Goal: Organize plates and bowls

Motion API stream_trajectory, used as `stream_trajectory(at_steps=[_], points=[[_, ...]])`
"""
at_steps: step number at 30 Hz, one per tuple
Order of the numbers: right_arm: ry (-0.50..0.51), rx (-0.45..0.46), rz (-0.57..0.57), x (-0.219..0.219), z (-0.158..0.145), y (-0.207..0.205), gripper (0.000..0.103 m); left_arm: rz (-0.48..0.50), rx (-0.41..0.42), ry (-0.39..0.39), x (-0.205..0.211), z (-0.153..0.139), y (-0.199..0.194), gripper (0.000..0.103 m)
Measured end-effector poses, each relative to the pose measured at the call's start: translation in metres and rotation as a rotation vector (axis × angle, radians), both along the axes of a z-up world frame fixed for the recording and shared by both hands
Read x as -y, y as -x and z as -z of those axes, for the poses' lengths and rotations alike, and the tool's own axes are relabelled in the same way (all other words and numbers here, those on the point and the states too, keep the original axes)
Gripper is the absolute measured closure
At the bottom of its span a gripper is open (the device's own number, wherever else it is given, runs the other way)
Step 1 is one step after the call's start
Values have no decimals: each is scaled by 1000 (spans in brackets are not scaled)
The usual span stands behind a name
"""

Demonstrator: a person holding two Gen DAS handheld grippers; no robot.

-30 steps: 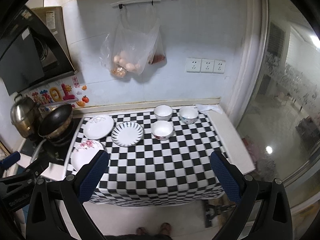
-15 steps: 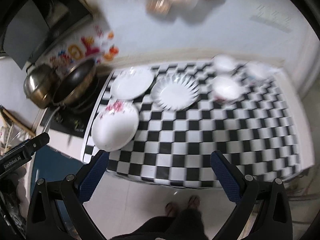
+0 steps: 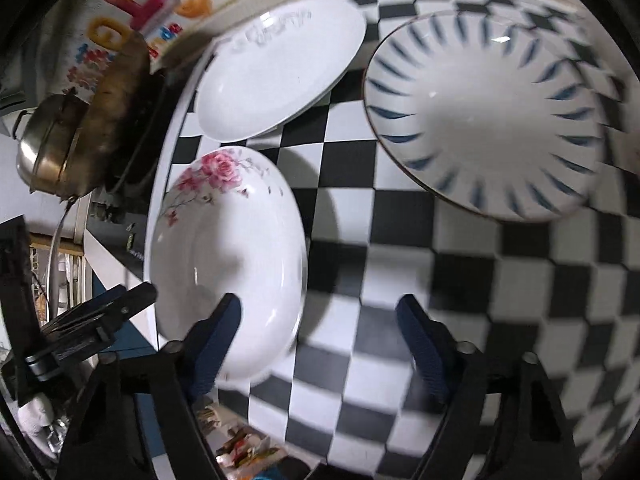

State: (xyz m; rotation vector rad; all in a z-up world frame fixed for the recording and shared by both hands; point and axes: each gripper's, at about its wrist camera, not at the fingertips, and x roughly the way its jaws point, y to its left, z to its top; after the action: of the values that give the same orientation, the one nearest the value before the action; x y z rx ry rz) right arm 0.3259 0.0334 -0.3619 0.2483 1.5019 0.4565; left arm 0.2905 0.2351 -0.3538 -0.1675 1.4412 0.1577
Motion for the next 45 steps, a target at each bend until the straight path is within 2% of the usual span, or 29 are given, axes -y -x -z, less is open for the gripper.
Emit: stream_trajectory(at_steps=[3,4,6,8,10,12,16,22,27,33,39,45], points=[[-24,-45,-22,-15,21,-16,41,40,-31,7,0,13,-13,46],[-27,-59,-35,-20,28,-21,48,50,-38,9,1,15,-16,48],[-38,-44,-50,-27,27,-24,55,65,-44,3,1,16,-17,48],[-48,-81,-70,-36,32,-26,73,75,-36,4,2,14,-15,48],[-45,-94,-89,-44,37,-25,83,82,-38,4,2,12,-12,48],[-27,-68,-97,-49,33,-22,83,70,-43,22,-1,9,-7,48],[-24,-94,-82,-42,32,-13,83,63,-31,49,5,-5,10,48],[-27,-94,-74,-3,13,16,83,101,-1,70,42,-36,46,48],[-24,-80,-18,55,-8,37,83,190,15,81,85,-62,66,48],[4,-57,103,145,-30,52,83,308,-16,146,139,-58,81,48],[56,-66,220,231,-24,63,83,389,-50,180,184,-49,77,48],[63,-86,291,286,-9,64,83,435,-72,166,204,-47,69,48]])
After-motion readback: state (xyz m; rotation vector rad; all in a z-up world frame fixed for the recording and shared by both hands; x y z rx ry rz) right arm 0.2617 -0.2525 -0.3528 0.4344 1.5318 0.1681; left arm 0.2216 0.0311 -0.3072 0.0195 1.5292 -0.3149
